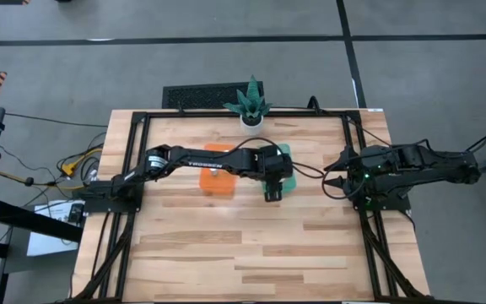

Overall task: Pick and place medicine bottles into bin by pill shape (circle, oval)
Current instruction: Put the orange pill bottle into the green bin

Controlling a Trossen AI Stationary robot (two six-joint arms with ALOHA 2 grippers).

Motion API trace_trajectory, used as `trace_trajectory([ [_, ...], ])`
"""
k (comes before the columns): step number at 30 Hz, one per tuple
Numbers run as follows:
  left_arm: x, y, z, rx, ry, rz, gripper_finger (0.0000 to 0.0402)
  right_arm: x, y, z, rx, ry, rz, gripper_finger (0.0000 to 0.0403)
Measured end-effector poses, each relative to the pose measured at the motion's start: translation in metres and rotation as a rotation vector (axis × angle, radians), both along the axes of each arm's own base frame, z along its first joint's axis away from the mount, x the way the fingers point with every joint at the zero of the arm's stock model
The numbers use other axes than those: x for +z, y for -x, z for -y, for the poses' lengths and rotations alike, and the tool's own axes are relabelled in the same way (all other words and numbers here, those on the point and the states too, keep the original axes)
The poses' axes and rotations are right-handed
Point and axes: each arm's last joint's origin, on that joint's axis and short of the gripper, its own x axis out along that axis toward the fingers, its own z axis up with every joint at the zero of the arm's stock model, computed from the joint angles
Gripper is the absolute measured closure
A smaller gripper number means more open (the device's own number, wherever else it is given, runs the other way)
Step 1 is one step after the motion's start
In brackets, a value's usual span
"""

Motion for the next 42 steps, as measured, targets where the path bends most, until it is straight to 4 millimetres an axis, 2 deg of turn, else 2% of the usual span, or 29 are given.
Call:
trace_trajectory([
  [5,-0.025,-0.003,0.001,-0.01,0.008,-0.085,0.0182,0.0,0.0,0.0,0.0,0.0,-0.001,0.0148],
  [7,-0.029,-0.005,0.003,-0.017,0.012,-0.083,0.0182,0.0,0.0,0.0,0.0,0.0,-0.001,0.0148],
  [12,-0.026,-0.005,0.003,-0.018,-0.047,-0.079,0.0182,0.0,0.0,0.0,0.0,0.0,-0.001,0.0148],
  [25,-0.025,-0.002,-0.001,-0.064,0.028,-0.114,0.018,0.0,0.0,0.0,0.002,0.003,-0.001,0.0148],
  [30,-0.034,-0.001,-0.001,-0.065,0.023,-0.161,0.0178,0.0,0.0,0.0,0.002,0.003,-0.001,0.0148],
  [42,-0.032,-0.001,-0.003,-0.056,0.028,-0.148,0.0178,0.0,0.0,0.0,0.002,0.003,-0.001,0.0148],
])
